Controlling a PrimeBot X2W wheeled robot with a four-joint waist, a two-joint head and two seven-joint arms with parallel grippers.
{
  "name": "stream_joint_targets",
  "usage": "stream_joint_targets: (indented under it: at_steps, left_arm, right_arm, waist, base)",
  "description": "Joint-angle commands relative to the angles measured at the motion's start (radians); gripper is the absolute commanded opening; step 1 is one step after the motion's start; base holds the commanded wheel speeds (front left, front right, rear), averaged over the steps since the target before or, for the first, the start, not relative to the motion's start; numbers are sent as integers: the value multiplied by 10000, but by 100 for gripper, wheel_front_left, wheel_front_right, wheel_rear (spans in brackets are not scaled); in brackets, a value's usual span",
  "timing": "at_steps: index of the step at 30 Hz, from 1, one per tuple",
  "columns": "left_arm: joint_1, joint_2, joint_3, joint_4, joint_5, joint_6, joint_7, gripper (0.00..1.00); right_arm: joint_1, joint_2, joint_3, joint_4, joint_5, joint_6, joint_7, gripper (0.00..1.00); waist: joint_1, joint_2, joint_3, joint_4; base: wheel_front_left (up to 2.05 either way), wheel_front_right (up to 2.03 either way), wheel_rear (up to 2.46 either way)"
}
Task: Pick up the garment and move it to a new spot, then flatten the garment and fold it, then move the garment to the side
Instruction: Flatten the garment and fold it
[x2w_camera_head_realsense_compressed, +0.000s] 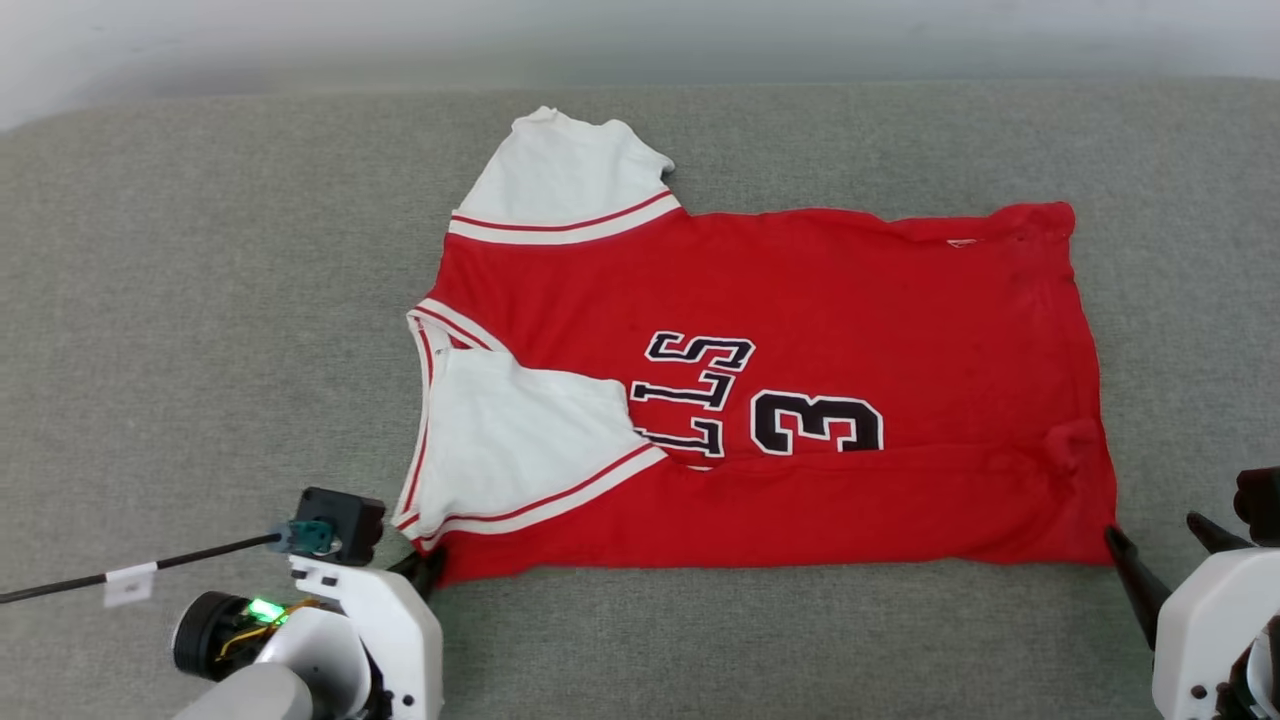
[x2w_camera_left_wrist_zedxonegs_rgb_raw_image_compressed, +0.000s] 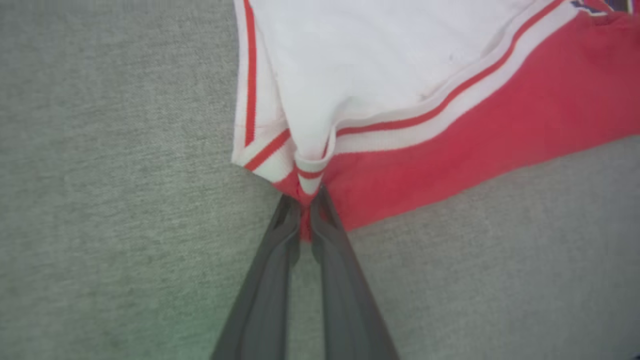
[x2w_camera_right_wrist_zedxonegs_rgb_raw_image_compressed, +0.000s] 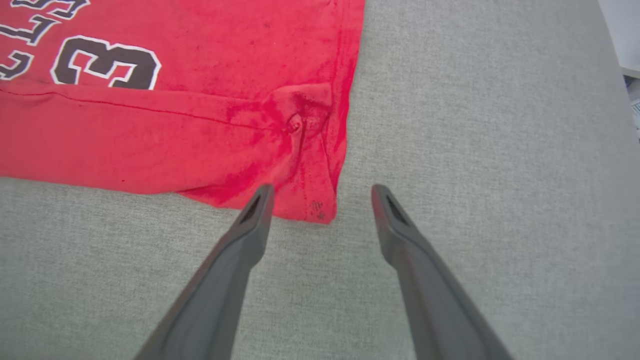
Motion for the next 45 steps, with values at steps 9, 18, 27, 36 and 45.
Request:
stream_joint_targets:
  at_steps: [9, 18, 27, 36, 45]
  left_arm:
    - [-265, 283, -90, -1597, 603, 425, 92, 0]
    - [-351, 526, -175, -2566, 884, 739, 343, 0]
    - [-274, 621, -352, -2329, 829, 586, 548, 0]
    - [520, 1127, -475, -2163, 512, 466, 513, 0]
    - [1787, 1464, -558, -2475, -276, 403, 373, 0]
  right_arm:
    - [-712, 230, -258, 1590, -449, -4, 317, 100]
    - [-992, 282, -263, 3185, -542, -6, 568, 100]
    - [-983, 289, -265, 3995, -325, -10, 365, 0]
    - [-519, -24, -623, 2749, 65, -10, 560, 0]
    - [1097, -212, -1075, 1161, 334, -11, 1787, 0]
  waist:
    - [0, 0, 32, 598]
    - [0, 0, 400, 973]
    - [0, 0, 347, 952]
    - [0, 0, -473, 742]
    - [0, 0, -954, 595]
  base:
    - [0, 0, 0]
    - [0, 0, 0]
    - [0, 0, 0]
    - [0, 0, 0]
    - [0, 0, 0]
